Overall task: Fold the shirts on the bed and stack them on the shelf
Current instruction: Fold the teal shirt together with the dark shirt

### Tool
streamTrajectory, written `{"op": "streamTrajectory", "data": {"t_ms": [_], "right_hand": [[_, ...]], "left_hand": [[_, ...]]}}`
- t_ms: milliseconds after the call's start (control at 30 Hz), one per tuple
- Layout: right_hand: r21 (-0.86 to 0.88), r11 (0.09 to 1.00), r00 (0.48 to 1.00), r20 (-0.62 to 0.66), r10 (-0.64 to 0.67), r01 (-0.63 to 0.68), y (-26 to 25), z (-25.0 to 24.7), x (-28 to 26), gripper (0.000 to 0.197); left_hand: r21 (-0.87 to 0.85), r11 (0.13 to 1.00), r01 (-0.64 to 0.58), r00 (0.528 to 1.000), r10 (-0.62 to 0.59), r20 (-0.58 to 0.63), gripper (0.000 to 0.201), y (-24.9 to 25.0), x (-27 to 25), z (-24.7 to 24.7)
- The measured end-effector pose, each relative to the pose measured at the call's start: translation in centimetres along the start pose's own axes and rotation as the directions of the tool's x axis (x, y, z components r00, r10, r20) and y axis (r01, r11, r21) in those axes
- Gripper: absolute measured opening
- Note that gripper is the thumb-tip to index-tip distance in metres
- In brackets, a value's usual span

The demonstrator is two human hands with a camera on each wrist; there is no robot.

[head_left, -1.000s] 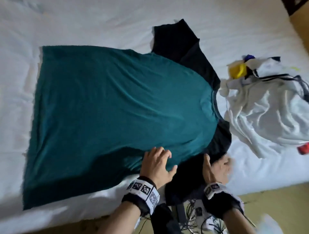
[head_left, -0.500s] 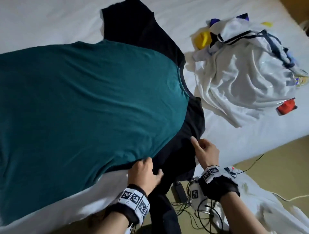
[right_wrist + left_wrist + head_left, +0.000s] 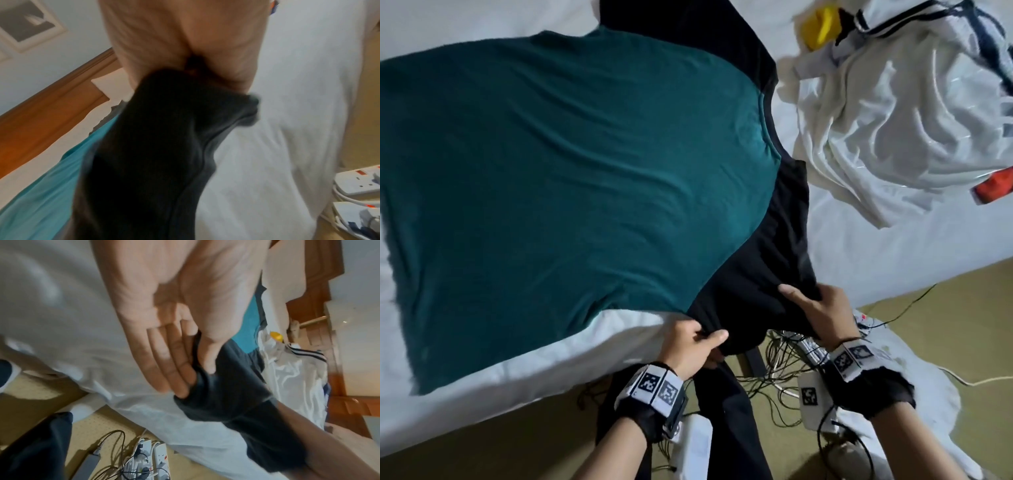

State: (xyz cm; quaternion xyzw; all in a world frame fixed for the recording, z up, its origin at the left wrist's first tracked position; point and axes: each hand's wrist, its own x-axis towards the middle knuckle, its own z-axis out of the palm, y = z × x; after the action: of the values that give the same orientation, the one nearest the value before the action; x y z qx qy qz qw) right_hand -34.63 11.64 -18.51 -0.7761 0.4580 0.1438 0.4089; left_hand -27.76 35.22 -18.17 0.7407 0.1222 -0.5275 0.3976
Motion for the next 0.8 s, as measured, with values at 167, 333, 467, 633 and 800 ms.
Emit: {"op": "streamTrajectory", "data": {"t_ms": [167, 333, 467, 633, 800], "right_hand": [[-0.173, 0.984, 0.999, -0.022, 0.042, -0.045, 0.8, -1.7, -1.1, 0.057], [-0.120, 0.986, 0.992, -0.059, 0.111, -0.118, -1.8, -1.0, 1.1, 0.062], [0.051, 0.989, 0.978, -0.145, 0.147, -0.141, -5.6, -1.4, 6.0, 0.062], [0.248, 0.964, 0.959, -0.237, 0.154, -0.094, -9.7, -2.2, 12.2, 0.054], [0.060, 0.997, 0.942, -0.330, 0.066, -0.049, -10.0, -3.3, 15.5, 0.023]], "left_hand": [[0.005, 0.994, 0.110, 0.990, -0.110, 0.086, 0.027, -0.3, 0.4, 0.7], [0.660, 0.750, 0.043, 0.970, 0.126, -0.206, 0.072, 2.3, 0.8, -1.2], [0.618, 0.734, -0.281, 0.692, 0.601, -0.399, 0.034, 6.8, 3.7, -2.9], [0.699, 0.643, -0.313, 0.675, 0.669, -0.312, 0.075, 10.1, 9.9, -3.1], [0.702, 0.671, -0.237, 0.729, 0.601, -0.328, 0.088, 11.8, 12.6, -3.7]]}}
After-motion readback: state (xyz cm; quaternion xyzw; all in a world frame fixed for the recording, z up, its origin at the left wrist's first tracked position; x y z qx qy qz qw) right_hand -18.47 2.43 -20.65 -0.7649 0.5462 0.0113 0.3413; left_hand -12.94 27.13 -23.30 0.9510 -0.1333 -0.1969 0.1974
